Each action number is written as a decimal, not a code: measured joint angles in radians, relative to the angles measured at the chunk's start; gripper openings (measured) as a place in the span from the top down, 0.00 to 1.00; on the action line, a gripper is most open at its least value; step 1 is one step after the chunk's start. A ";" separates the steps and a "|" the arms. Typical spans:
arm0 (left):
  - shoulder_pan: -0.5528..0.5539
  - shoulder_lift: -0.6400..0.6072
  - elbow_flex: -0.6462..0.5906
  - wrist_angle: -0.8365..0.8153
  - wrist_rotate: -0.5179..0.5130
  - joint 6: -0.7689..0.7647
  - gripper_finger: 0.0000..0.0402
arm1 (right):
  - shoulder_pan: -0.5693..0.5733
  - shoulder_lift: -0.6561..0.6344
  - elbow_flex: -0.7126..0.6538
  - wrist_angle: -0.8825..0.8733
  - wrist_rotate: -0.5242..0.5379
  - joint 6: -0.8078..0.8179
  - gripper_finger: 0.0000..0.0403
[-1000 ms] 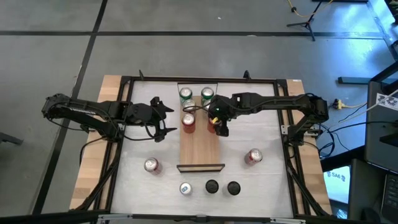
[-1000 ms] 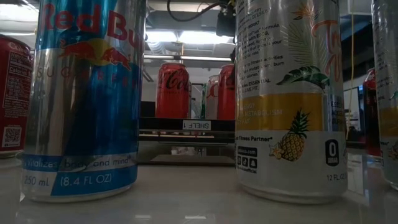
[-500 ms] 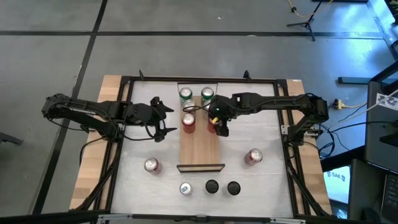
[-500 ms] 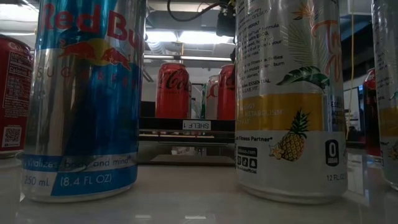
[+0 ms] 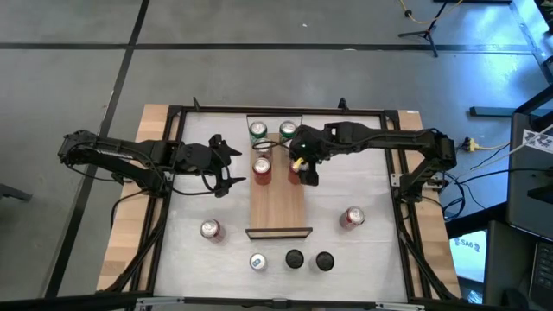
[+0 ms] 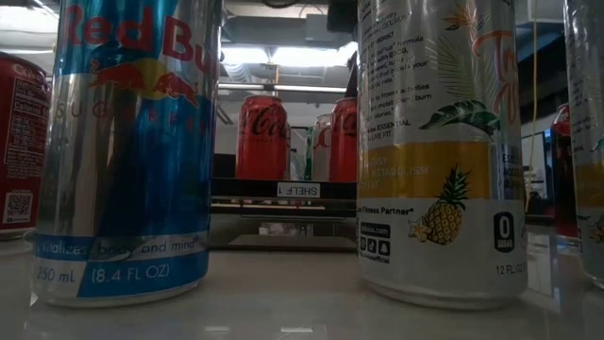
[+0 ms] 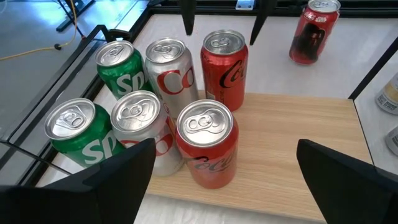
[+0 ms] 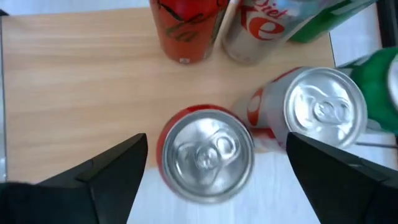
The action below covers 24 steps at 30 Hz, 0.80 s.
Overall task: Place canned beverage on shelf
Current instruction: Put the black soda can on the shelf aligned with the other black soda can
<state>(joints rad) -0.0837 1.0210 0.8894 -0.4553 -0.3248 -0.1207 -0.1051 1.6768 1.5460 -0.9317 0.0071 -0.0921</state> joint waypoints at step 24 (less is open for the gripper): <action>0.000 0.000 0.000 0.000 0.000 0.000 0.06 | 0.000 -0.428 -0.304 -0.026 0.037 0.014 0.06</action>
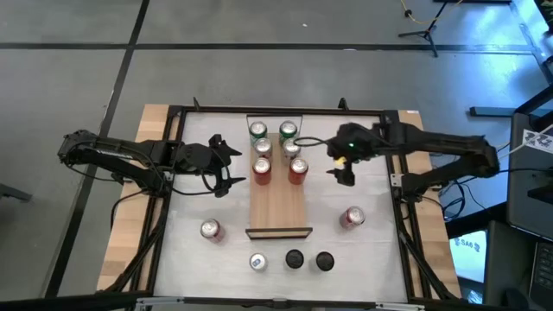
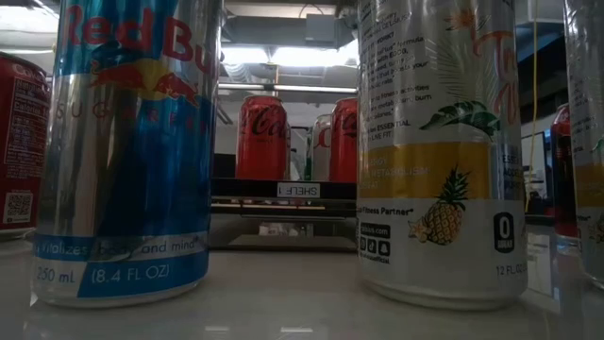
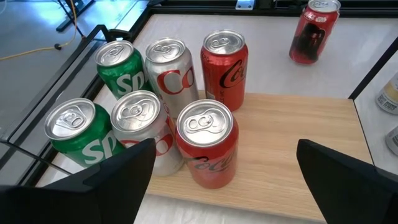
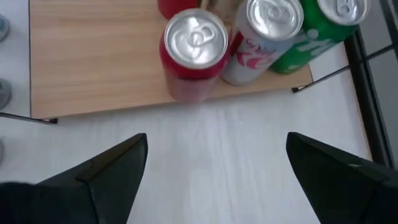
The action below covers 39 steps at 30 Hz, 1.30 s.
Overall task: Place canned beverage on shelf
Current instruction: Put the black soda can on the shelf aligned with the other black soda can
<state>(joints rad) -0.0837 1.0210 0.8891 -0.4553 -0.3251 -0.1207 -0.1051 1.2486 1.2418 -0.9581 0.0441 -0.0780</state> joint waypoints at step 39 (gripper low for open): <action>0.000 0.000 0.000 0.000 0.000 0.000 0.06 | 0.000 0.223 -0.354 0.602 0.217 0.046 0.06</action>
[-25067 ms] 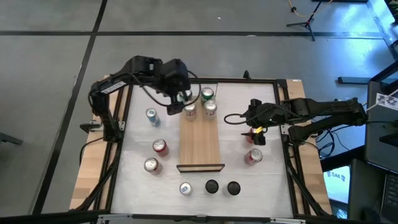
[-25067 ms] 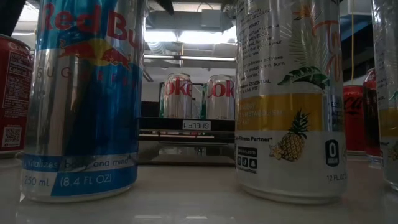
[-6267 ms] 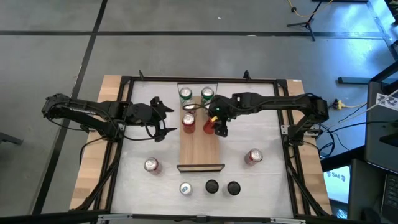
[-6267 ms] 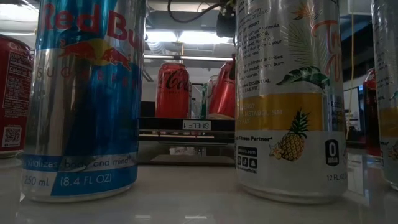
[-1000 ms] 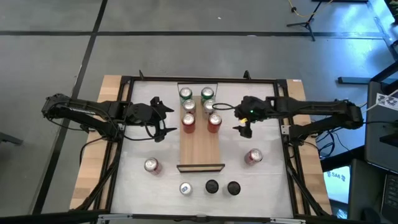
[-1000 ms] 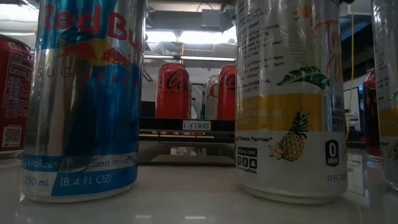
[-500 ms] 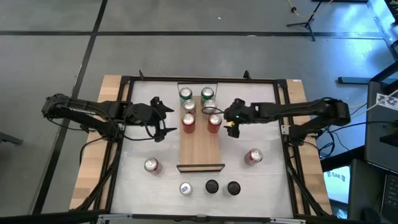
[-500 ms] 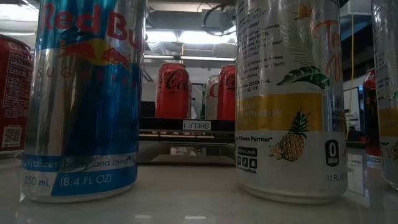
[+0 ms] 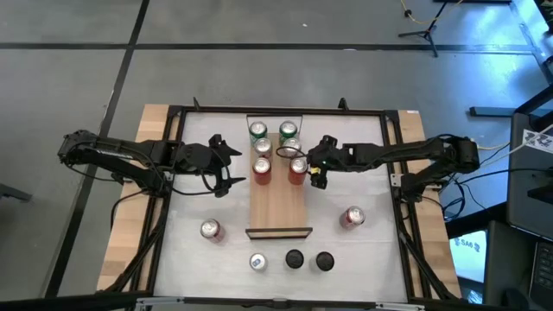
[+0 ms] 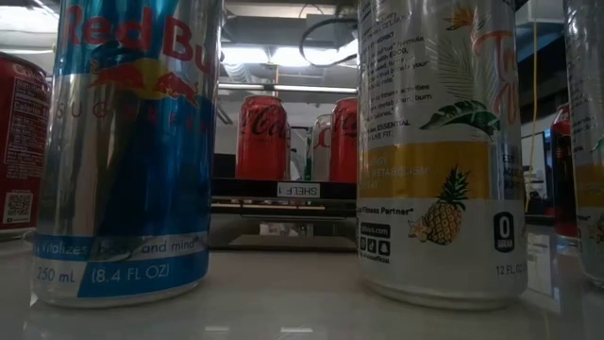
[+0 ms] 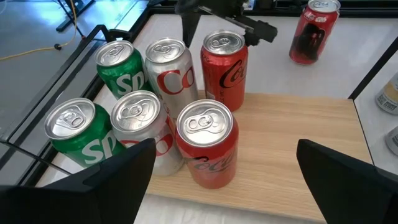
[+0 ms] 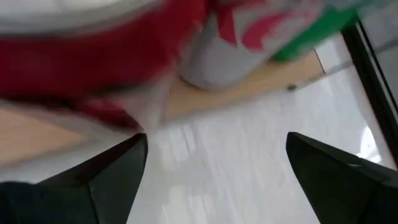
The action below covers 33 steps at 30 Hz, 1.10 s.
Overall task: Place canned beverage on shelf
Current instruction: Put the black soda can on the shelf aligned with the other black soda can, then put the left white soda can on the shelf
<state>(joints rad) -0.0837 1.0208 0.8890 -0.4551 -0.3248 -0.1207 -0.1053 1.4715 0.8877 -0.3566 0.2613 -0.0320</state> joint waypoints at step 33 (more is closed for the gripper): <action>0.000 0.000 0.000 0.000 0.000 -0.024 0.06 | 0.000 0.006 0.095 -0.084 0.000 0.005 0.06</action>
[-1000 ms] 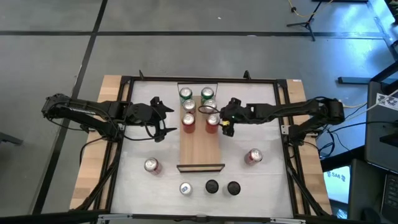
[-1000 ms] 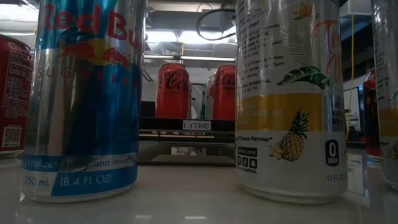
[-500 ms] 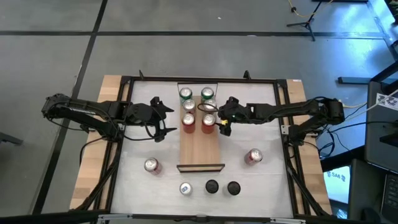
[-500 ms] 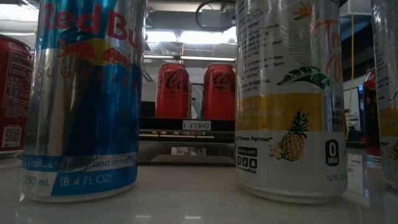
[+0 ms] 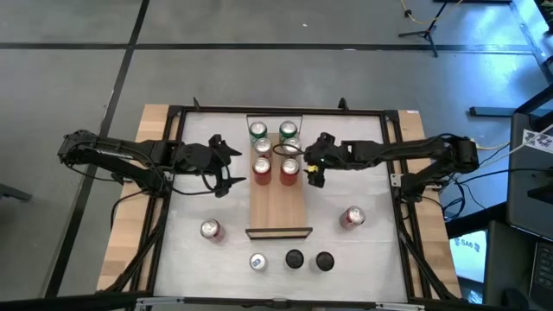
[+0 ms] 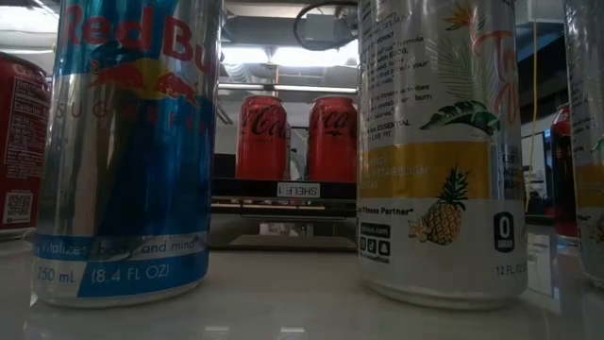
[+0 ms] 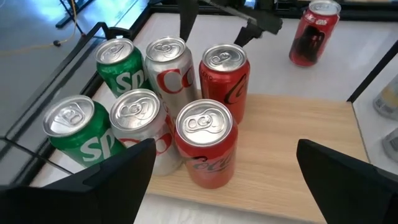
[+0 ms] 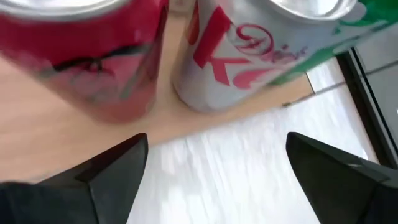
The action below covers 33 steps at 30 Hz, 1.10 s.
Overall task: Place canned beverage on shelf
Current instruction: Put the left white soda can on the shelf
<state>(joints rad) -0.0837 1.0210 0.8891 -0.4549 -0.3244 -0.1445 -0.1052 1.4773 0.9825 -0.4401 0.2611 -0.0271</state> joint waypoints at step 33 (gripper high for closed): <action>-0.583 0.133 0.143 -0.154 -0.065 -0.570 0.06 | 0.000 0.000 0.156 -0.295 -0.069 0.000 0.06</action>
<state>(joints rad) -0.6669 1.1537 1.0321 -0.6092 -0.3893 -0.7142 -0.1051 1.4769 1.1389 -0.7348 0.1926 -0.0267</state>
